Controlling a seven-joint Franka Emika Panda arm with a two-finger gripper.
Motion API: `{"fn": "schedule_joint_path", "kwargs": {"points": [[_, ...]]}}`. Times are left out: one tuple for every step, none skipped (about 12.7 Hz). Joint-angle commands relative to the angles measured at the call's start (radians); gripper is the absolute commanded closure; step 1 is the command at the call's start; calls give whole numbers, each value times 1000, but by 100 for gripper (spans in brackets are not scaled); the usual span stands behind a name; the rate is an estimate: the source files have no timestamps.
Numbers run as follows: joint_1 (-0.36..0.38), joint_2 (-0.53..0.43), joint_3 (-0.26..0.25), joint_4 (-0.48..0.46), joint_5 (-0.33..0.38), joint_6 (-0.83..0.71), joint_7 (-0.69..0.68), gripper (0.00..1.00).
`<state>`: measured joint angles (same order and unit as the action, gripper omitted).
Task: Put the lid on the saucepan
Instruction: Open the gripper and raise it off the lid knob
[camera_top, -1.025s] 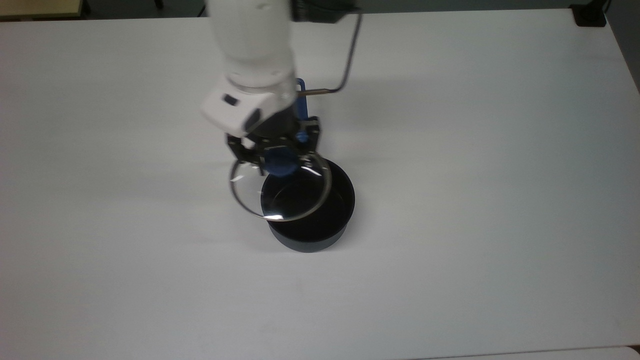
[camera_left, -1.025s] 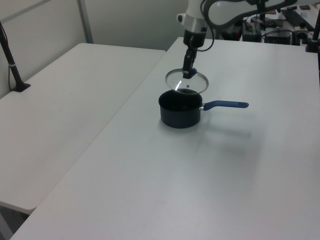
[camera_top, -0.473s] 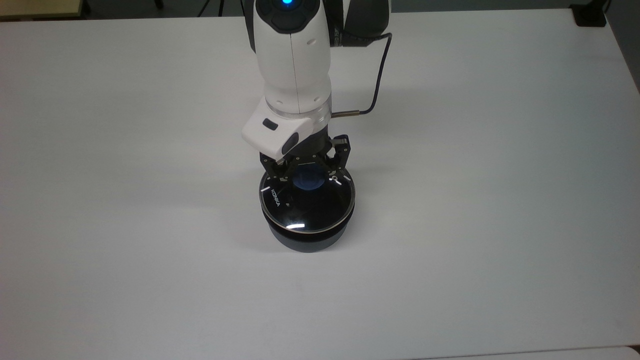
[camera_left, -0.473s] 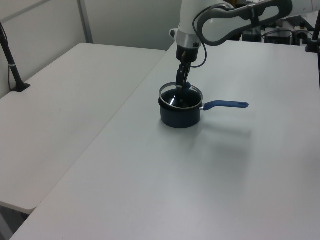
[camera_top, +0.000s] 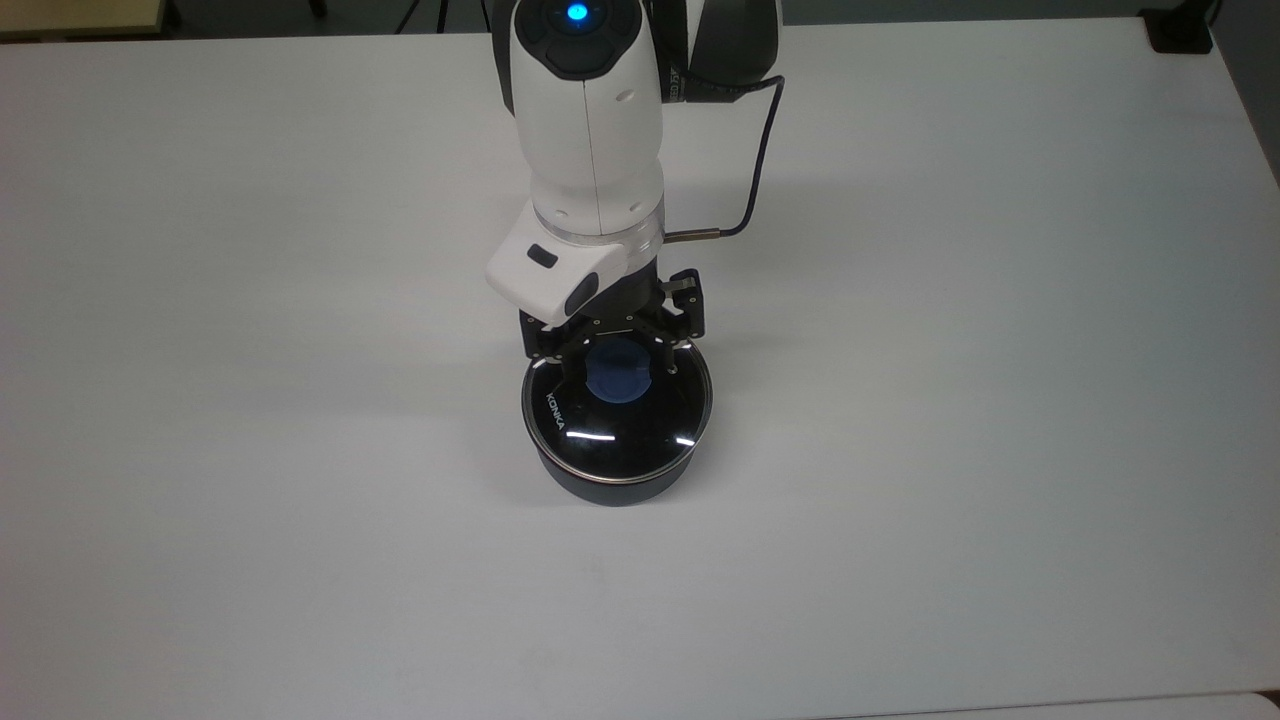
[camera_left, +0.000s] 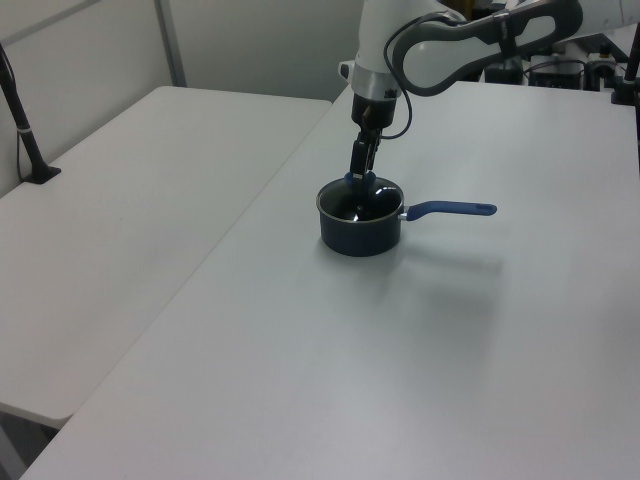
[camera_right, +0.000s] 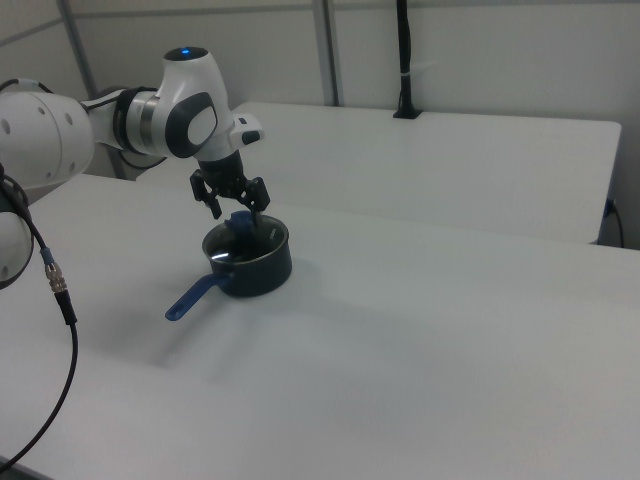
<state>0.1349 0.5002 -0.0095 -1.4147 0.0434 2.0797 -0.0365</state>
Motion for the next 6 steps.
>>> {"fn": "schedule_joint_path", "kwargs": {"points": [[3, -2, -9, 16, -10, 4, 18, 0], [2, -40, -16, 11, -13, -7, 18, 0], [-1, -98, -24, -36, -16, -60, 18, 0], [0, -164, -44, -68, -22, -131, 20, 0], [0, -219, -52, -90, -45, -227, 21, 0], [2, -274, -53, -105, -80, -309, 21, 0]]}}
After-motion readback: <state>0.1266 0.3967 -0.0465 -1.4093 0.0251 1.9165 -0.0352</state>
